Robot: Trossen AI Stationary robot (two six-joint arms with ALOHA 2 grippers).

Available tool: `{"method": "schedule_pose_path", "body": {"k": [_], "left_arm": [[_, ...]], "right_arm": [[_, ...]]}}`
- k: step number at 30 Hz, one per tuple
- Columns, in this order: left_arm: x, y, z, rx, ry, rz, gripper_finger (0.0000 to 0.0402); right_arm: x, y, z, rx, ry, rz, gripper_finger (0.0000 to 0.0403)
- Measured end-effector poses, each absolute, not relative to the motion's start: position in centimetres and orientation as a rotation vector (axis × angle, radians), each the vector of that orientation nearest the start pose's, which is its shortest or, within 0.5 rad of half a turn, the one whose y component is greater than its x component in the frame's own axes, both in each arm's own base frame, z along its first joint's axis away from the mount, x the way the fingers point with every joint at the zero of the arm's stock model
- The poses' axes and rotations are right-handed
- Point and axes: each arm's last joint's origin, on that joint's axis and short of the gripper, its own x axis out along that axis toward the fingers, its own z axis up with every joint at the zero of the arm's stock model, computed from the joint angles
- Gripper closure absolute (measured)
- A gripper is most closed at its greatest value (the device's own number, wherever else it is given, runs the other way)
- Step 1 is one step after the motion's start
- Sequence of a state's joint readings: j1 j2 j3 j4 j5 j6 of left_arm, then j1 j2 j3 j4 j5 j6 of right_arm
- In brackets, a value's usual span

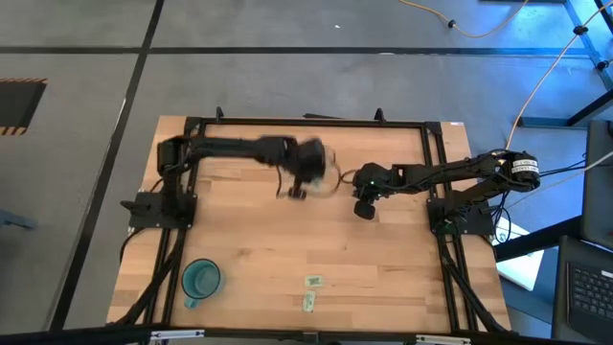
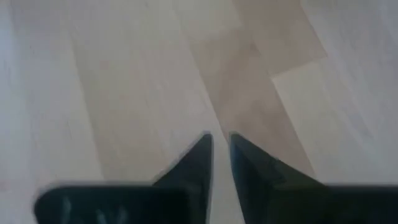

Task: Pick and place items into bin
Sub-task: Put the light green stevia packet into the transparent bin

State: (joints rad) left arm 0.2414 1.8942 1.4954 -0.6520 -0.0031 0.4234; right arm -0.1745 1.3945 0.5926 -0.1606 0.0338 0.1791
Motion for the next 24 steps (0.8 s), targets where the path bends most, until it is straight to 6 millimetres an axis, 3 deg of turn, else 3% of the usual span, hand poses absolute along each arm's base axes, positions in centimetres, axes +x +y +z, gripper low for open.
{"method": "schedule_pose_path", "body": {"k": [5, 9, 13, 24], "left_arm": [[38.7, 15.5, 22.4, 0.239, 0.993, 0.136, 0.0396], [38.5, 18.1, 21.2, 0.222, 0.977, 0.161, 0.0394], [38.5, 18.8, 19.4, 0.207, 1.031, 0.153, 0.0392], [38.7, 19.1, 18.6, 0.26, 1.074, 0.218, 0.036]], "right_arm": [[23.9, -4.3, 15.0, 0.228, 0.942, -0.276, 0.0344], [23.9, -4.3, 15.0, 0.226, 0.943, -0.274, 0.0344], [23.9, -4.3, 15.0, 0.212, 0.944, -0.267, 0.0344], [23.9, -4.3, 15.0, 0.205, 0.942, -0.264, 0.0344]]}}
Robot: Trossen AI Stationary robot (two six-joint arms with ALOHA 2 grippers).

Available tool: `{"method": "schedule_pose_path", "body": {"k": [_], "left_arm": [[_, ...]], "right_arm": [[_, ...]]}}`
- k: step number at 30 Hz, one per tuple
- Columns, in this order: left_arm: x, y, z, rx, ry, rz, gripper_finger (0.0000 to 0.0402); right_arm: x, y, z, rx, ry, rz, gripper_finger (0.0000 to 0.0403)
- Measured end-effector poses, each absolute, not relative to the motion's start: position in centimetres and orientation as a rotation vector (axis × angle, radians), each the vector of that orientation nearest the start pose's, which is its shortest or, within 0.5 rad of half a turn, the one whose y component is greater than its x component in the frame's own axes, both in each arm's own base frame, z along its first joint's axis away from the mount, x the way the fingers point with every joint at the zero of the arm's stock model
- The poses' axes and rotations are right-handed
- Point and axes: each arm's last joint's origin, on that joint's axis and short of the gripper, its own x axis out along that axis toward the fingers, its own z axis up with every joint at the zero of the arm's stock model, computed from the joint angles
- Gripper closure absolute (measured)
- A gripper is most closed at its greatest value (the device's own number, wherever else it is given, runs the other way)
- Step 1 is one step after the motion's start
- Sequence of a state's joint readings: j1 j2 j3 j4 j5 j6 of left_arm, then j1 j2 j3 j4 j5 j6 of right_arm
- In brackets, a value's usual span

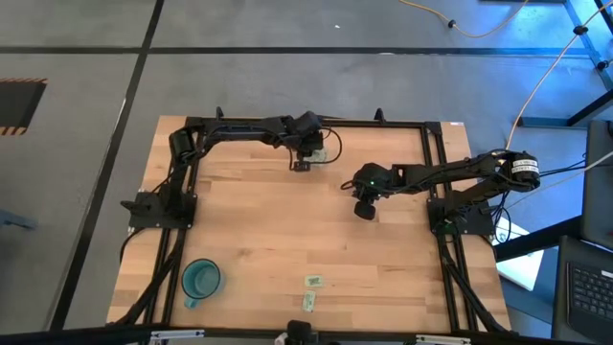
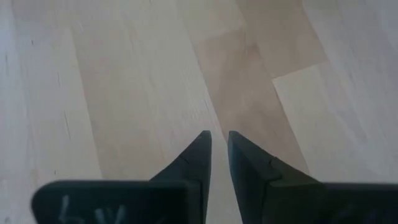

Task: Pick and place items into bin
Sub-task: Put the light green stevia packet into the transparent bin

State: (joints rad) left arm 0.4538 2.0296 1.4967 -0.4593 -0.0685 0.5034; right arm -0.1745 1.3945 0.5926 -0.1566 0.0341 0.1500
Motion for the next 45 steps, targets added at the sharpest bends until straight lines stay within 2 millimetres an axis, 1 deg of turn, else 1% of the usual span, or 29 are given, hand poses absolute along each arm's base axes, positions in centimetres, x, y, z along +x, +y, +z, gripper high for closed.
{"method": "schedule_pose_path", "body": {"k": [5, 9, 12, 16, 20, 23, 25, 28, 31, 33, 36, 40, 43, 45], "left_arm": [[38.6, 19.2, 18.9, 0.283, 1.087, 0.262, 0.0332], [38.4, 18.8, 20.4, 0.296, 1.048, 0.264, 0.0316], [38.4, 18.1, 21.6, 0.324, 1.017, 0.25, 0.0307], [38.2, 16.6, 24.0, 0.361, 0.958, 0.226, 0.03], [37.6, 14.7, 26.5, 0.308, 0.868, 0.111, 0.0296], [37.0, 12.8, 28.2, 0.275, 0.834, 0.026, 0.0297], [36.5, 11.2, 28.7, 0.27, 0.854, -0.036, 0.0299], [36.0, 9.0, 28.7, 0.263, 0.864, -0.111, 0.0299], [34.9, 7.5, 27.9, 0.217, 0.843, -0.169, 0.0299], [34.0, 7.0, 27.3, 0.177, 0.795, -0.184, 0.0301], [32.2, 6.6, 26.4, 0.141, 0.705, -0.156, 0.0304], [29.6, 5.7, 24.7, 0.115, 0.6, -0.128, 0.0304], [27.8, 4.9, 23.6, 0.117, 0.503, -0.121, 0.0304], [26.5, 4.4, 22.8, 0.124, 0.435, -0.12, 0.0305]], "right_arm": [[23.9, -4.3, 15.0, 0.207, 0.942, -0.265, 0.0344], [23.9, -4.3, 15.0, 0.207, 0.943, -0.265, 0.0344], [23.9, -4.3, 15.0, 0.207, 0.944, -0.265, 0.0344], [23.9, -4.3, 15.0, 0.207, 0.945, -0.265, 0.0344], [23.9, -4.3, 15.0, 0.207, 0.947, -0.265, 0.0344], [23.9, -4.3, 15.0, 0.207, 0.947, -0.265, 0.0344], [23.8, -4.3, 15.0, 0.206, 0.947, -0.265, 0.0344], [23.9, -4.3, 15.0, 0.206, 0.947, -0.264, 0.0344], [23.9, -4.3, 15.0, 0.205, 0.947, -0.264, 0.0344], [23.9, -4.3, 15.0, 0.205, 0.947, -0.264, 0.0344], [23.8, -4.3, 15.0, 0.212, 0.946, -0.267, 0.0344], [24.0, -4.1, 15.0, 0.223, 0.937, -0.267, 0.0344], [24.4, -3.8, 15.3, 0.173, 0.889, -0.23, 0.0344], [24.9, -3.7, 15.7, 0.13, 0.825, -0.203, 0.0344]]}}
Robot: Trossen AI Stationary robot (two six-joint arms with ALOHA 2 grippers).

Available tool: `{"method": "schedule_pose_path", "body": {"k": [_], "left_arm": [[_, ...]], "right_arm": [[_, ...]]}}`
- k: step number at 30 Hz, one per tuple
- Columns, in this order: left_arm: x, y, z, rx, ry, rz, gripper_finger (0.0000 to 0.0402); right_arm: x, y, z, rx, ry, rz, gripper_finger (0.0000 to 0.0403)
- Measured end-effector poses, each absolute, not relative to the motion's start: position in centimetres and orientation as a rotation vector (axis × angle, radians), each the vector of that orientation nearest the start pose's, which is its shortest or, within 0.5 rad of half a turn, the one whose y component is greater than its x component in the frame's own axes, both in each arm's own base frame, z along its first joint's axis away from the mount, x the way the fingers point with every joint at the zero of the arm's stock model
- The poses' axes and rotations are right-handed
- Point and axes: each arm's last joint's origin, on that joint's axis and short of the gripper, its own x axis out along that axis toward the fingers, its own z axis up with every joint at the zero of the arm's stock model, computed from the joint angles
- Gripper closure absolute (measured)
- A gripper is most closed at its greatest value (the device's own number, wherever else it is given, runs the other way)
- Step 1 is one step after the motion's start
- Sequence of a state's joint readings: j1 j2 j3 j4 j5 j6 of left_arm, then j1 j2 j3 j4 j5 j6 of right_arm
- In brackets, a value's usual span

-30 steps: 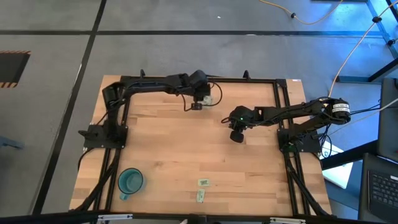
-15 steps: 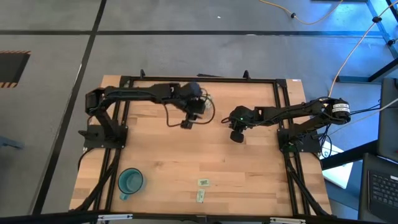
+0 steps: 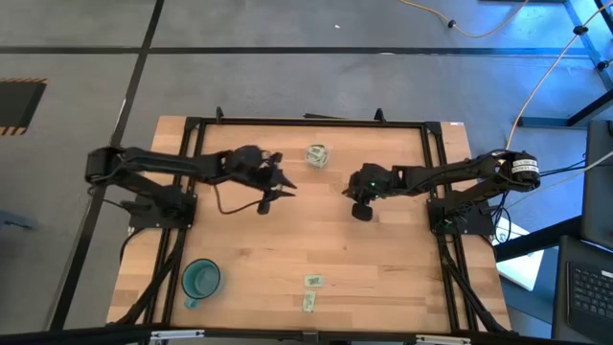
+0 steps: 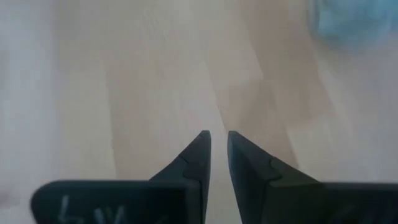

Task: Pick and place items into bin
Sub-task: Put the light green stevia packet into the transparent bin

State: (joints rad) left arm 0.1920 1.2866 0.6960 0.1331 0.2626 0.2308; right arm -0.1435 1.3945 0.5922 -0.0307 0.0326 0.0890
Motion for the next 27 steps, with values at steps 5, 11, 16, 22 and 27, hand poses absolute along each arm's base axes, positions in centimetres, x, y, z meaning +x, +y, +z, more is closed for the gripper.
{"method": "schedule_pose_path", "body": {"k": [5, 11, 16, 22, 27], "left_arm": [[23.6, 3.6, 20.6, 0.118, 0.287, -0.104, 0.0306], [20.3, 3.0, 18.3, 0.099, 0.16, -0.087, 0.0307], [18.0, 2.7, 17.4, 0.109, 0.081, -0.064, 0.0308], [16.8, 2.6, 17.1, 0.079, 0.066, 0.001, 0.0307], [16.5, 2.6, 17.2, 0.104, 0.053, 0.006, 0.0308]], "right_arm": [[26.2, -3.3, 17.1, 0.063, 0.645, -0.151, 0.0344], [27.1, -2.2, 18.3, 0.041, 0.493, -0.012, 0.0344], [27.8, 0.0, 19.4, -0.006, 0.445, 0.112, 0.0344], [30.5, 3.7, 21.0, -0.069, 0.456, 0.172, 0.0344], [33.4, 7.1, 20.0, -0.061, 0.6, 0.223, 0.0344]]}}
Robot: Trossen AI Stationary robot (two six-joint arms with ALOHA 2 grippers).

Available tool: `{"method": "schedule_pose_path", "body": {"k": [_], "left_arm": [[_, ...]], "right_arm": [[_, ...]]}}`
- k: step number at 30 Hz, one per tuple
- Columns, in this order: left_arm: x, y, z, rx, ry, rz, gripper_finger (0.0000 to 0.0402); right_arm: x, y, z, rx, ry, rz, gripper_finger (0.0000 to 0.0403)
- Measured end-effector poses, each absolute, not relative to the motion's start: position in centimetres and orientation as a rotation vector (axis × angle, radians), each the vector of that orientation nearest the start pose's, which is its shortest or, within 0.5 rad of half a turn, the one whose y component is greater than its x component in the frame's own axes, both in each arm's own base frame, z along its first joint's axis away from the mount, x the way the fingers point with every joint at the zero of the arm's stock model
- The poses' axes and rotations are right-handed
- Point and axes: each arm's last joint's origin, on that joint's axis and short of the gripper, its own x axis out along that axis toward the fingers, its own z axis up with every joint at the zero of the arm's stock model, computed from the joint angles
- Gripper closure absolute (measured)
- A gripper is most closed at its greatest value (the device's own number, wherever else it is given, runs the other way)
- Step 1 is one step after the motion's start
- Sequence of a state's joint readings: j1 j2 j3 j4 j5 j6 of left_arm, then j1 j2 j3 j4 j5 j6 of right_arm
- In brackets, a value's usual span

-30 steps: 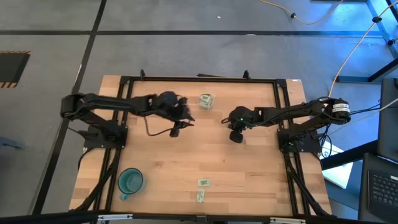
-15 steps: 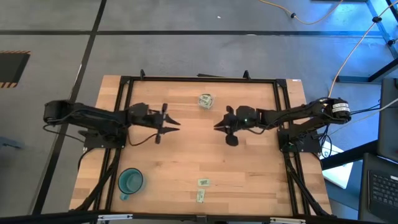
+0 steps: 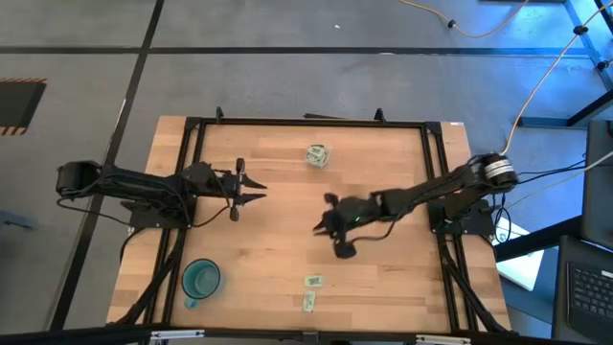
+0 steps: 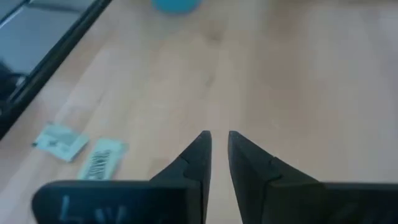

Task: Pick and place items into bin
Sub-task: Put the light green stevia packet into the transparent bin

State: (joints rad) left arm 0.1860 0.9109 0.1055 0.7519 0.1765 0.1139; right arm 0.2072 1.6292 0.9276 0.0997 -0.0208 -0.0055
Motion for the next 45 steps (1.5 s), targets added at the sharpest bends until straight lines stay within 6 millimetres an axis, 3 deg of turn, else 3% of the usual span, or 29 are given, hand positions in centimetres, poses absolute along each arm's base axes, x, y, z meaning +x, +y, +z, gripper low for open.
{"method": "schedule_pose_path", "body": {"k": [9, 14, 32, 45], "left_arm": [[16.5, 2.6, 17.2, 0.108, 0.054, 0.006, 0.0309], [16.5, 2.6, 17.0, 0.105, 0.067, 0.005, 0.0312], [16.5, 2.6, 16.6, 0.114, 0.112, 0.002, 0.0315], [16.5, 2.7, 16.4, 0.132, 0.133, 0.034, 0.0316]], "right_arm": [[36.4, 15.1, 17.5, 0.026, 0.874, 0.3, 0.0344], [37.2, 17.5, 16.2, -0.013, 0.969, 0.245, 0.0344], [37.3, 18.6, 12.9, 0.043, 1.102, 0.174, 0.0344], [37.2, 18.6, 12.7, 0.038, 1.121, 0.171, 0.0344]]}}
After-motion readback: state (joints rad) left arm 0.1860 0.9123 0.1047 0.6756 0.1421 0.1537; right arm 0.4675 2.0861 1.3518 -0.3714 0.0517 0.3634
